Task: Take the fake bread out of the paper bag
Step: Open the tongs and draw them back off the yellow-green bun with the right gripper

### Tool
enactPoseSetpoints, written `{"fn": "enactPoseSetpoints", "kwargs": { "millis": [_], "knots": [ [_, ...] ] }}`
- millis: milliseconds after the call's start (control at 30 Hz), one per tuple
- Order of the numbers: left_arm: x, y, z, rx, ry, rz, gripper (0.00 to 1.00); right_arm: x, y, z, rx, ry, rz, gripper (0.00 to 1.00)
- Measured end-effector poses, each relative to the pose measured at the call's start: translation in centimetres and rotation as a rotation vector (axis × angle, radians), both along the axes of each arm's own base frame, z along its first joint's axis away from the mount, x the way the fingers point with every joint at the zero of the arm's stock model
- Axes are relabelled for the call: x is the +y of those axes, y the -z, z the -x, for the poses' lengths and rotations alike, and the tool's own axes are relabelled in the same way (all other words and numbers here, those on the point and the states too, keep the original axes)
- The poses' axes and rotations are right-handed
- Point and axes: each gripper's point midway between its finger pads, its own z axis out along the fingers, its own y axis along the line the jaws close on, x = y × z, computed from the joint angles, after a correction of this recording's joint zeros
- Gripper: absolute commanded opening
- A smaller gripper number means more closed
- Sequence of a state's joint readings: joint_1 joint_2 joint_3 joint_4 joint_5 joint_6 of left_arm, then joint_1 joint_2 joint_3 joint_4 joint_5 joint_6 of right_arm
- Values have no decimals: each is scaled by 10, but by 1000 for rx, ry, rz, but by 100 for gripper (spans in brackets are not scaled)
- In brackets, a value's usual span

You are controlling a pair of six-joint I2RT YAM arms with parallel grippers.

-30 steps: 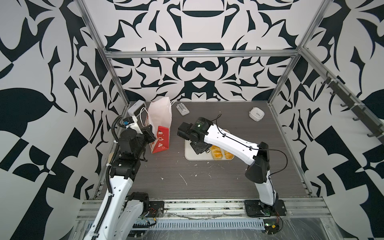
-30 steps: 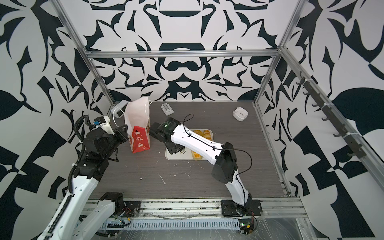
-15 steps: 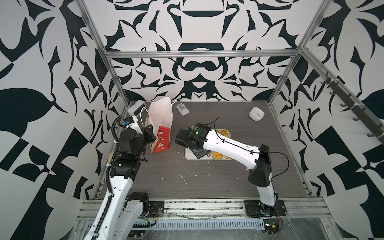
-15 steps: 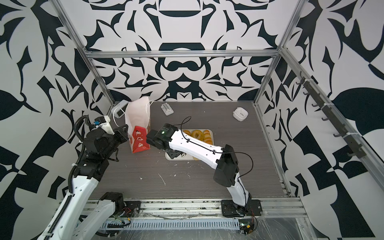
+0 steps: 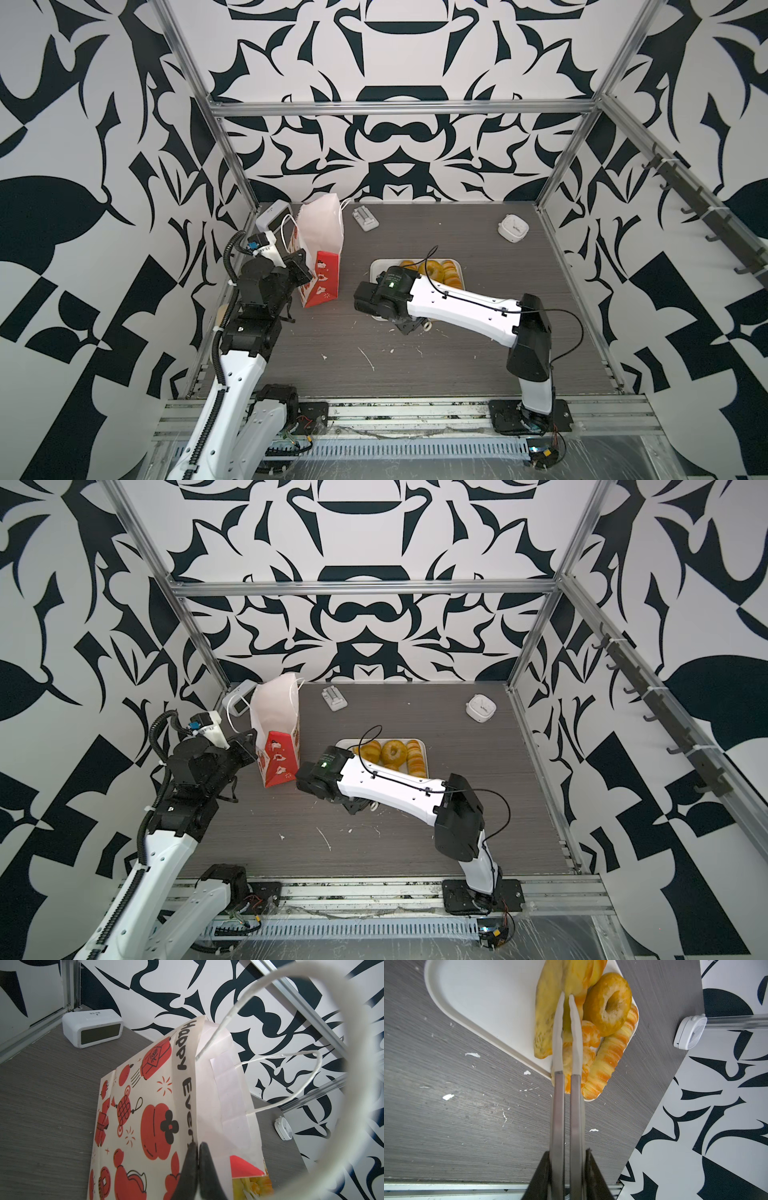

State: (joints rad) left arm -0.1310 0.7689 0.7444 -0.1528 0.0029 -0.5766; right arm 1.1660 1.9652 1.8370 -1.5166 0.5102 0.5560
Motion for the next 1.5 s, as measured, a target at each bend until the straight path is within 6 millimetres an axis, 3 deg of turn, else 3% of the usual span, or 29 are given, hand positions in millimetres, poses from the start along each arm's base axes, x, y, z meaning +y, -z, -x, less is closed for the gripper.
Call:
{"fn": "enactPoseSetpoints", "kwargs": {
  "millis": [800, 967, 1233, 1500],
  "knots": [
    [-1, 6, 0, 5, 4, 4, 0, 26, 28, 24, -58, -18, 33, 0],
    [-1, 7, -1, -1, 4, 5, 0, 38, 38, 31, -49, -13, -3, 8],
    [-1, 6, -1, -3, 3, 9, 0, 50, 46, 42, -7, 5, -60, 34],
    [-1, 6, -1, -5, 3, 10, 0, 55, 54, 52, 49, 31, -95, 41]
  ]
}}
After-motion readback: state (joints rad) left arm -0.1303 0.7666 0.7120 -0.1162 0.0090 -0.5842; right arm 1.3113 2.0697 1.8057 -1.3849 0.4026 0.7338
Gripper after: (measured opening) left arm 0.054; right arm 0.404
